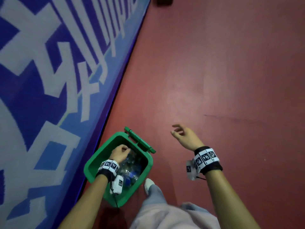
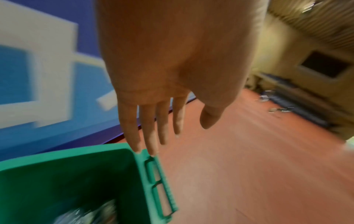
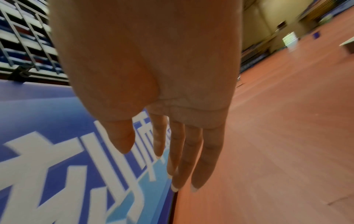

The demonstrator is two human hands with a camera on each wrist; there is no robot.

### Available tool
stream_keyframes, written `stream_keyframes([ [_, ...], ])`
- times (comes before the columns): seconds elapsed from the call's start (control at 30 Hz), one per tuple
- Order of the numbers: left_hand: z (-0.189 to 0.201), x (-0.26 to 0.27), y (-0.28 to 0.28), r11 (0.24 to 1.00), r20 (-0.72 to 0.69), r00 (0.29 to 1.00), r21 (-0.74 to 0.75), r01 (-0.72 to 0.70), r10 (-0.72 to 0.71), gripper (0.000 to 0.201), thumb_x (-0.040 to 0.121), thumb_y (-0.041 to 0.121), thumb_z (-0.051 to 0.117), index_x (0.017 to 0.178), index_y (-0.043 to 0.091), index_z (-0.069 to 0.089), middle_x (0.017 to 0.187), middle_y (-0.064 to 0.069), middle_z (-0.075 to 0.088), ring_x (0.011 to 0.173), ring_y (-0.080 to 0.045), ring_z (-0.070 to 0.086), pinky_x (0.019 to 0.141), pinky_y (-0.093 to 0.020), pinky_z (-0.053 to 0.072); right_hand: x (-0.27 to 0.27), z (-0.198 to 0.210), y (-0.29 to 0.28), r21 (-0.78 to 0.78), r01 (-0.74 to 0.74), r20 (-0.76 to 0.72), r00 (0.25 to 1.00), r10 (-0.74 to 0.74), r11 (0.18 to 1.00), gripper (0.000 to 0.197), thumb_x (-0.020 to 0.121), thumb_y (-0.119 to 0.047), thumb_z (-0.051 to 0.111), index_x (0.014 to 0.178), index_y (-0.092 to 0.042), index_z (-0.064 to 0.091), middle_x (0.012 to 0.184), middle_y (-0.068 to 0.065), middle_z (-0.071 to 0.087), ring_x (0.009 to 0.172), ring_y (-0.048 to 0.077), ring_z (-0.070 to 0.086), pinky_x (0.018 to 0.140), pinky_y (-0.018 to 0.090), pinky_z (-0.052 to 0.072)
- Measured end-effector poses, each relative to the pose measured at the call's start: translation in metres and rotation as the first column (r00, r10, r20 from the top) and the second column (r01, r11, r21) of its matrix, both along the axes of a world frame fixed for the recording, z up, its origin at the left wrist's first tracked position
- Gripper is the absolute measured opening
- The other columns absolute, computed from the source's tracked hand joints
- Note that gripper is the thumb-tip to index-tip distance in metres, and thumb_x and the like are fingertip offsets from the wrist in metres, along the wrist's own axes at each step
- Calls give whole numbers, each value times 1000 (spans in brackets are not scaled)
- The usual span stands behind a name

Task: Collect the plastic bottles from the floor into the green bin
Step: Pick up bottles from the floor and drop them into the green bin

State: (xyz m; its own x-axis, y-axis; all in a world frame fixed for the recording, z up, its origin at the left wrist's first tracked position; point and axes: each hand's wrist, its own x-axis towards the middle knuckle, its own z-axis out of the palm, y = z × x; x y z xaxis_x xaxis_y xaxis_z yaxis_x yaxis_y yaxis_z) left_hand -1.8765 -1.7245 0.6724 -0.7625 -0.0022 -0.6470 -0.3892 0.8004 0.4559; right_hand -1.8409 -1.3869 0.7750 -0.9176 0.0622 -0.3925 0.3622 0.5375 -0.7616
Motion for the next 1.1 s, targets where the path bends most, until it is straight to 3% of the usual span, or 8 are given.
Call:
stream_keyframes([
  [0.17, 88, 22, 173, 885, -264, 888, 182, 429, -376, 12, 96, 30, 67, 104, 21, 71, 97, 7, 74, 92, -10, 70, 88, -26, 53, 87, 13, 106, 8, 187, 13, 982, -187, 982, 45, 99, -45, 60, 136, -20, 56, 119, 4, 66, 107, 19, 64, 88, 32, 52],
  [0.3, 134, 81, 320, 662, -438, 695, 257, 704, -570, 12, 97, 27, 67, 105, 19, 71, 96, 10, 74, 88, -8, 70, 83, -23, 54, 192, 18, 199, 74, 370, 58, 925, -375, 926, 47, 98, -45, 60, 137, -18, 55, 122, 8, 66, 109, 23, 64, 94, 33, 51],
  [0.4, 153, 144, 419, 479, -497, 553, 282, 832, -669, 17, 98, 30, 65, 108, 18, 71, 98, 10, 74, 88, -6, 70, 81, -20, 55, 283, 22, 261, 133, 551, 63, 825, -562, 824, 49, 99, -45, 59, 137, -15, 55, 125, 10, 66, 112, 25, 64, 98, 35, 49],
  [0.5, 159, 212, 500, 305, -518, 401, 264, 915, -756, 18, 98, 31, 65, 108, 18, 71, 99, 9, 73, 86, -5, 69, 80, -21, 55, 380, 25, 309, 122, 764, 28, 635, -772, 633, 47, 99, -44, 60, 135, -14, 57, 126, 11, 65, 112, 25, 63, 96, 33, 48],
  [0.6, 157, 279, 565, 110, -529, 209, 213, 971, -822, 18, 98, 31, 64, 108, 18, 71, 97, 9, 72, 83, -3, 67, 77, -19, 52, 479, 22, 335, 66, 938, -25, 343, -939, 341, 42, 98, -39, 62, 130, -12, 59, 122, 11, 65, 105, 23, 62, 89, 30, 46],
  [0.8, 128, 398, 661, -207, -498, -113, 137, 969, -860, 17, 96, 30, 65, 105, 16, 70, 98, 3, 73, 86, -10, 68, 77, -24, 54, 648, -1, 322, 53, 994, 47, -94, -994, -91, 38, 97, -34, 65, 126, -9, 60, 122, 12, 66, 111, 24, 63, 97, 35, 49],
  [0.97, 95, 484, 726, -393, -468, -298, 117, 912, -832, 20, 94, 30, 65, 107, 15, 68, 102, 0, 72, 90, -16, 69, 81, -36, 59, 740, -15, 310, 129, 951, 117, -294, -949, -279, 40, 98, -35, 64, 128, -9, 59, 117, 11, 65, 102, 22, 60, 88, 27, 44],
  [1.1, 74, 543, 785, -501, -442, -408, 113, 858, -799, 27, 93, 35, 65, 113, 16, 66, 108, 3, 69, 93, -14, 67, 80, -29, 56, 793, -21, 333, 146, 921, 124, -380, -917, -362, 40, 97, -39, 64, 126, -12, 60, 116, 10, 66, 105, 24, 64, 88, 28, 45],
])
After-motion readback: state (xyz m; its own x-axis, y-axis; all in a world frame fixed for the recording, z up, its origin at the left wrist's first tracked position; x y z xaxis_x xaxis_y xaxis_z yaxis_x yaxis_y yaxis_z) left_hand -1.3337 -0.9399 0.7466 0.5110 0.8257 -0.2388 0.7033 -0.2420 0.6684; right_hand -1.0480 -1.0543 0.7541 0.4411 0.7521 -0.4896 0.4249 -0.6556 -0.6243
